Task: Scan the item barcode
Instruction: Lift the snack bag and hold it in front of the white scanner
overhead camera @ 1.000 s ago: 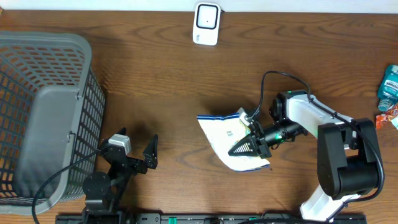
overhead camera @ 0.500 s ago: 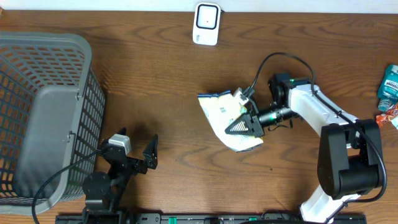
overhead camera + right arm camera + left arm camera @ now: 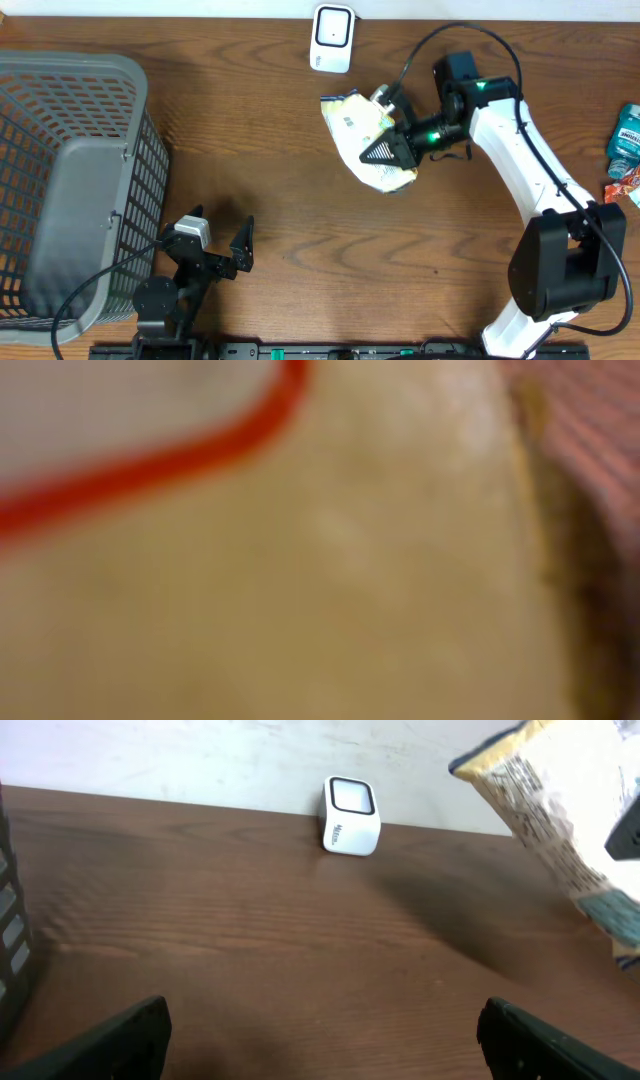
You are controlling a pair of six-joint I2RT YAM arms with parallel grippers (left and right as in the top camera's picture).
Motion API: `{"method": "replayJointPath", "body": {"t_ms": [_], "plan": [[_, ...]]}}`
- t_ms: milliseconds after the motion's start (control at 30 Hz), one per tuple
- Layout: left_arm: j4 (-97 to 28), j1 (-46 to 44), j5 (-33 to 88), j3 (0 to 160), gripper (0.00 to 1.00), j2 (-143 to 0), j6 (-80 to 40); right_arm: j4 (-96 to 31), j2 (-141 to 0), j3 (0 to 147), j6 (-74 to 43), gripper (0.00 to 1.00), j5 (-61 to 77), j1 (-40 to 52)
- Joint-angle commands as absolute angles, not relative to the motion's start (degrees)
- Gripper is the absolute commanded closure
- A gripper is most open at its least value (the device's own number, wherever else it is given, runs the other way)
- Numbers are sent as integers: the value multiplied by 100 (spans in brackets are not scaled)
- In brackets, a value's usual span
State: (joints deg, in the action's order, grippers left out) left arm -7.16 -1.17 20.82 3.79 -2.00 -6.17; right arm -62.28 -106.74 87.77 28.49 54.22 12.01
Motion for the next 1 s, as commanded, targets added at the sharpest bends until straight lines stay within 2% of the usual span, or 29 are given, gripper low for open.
{"method": "replayJointPath", "body": {"t_ms": [0,600,967], "plan": [[-845,-97,2097,272,2,-185,-650,-6235,-10516,9142,2377,98,5304,1363],[-845,-97,2095,272,2,-185,-650,-6226,-10479,9229,2058,99,3844,2394],[-847,-97,2095,272,2,-185,-650,-5935,-10455,9231,1623,99,3719,2392]]}}
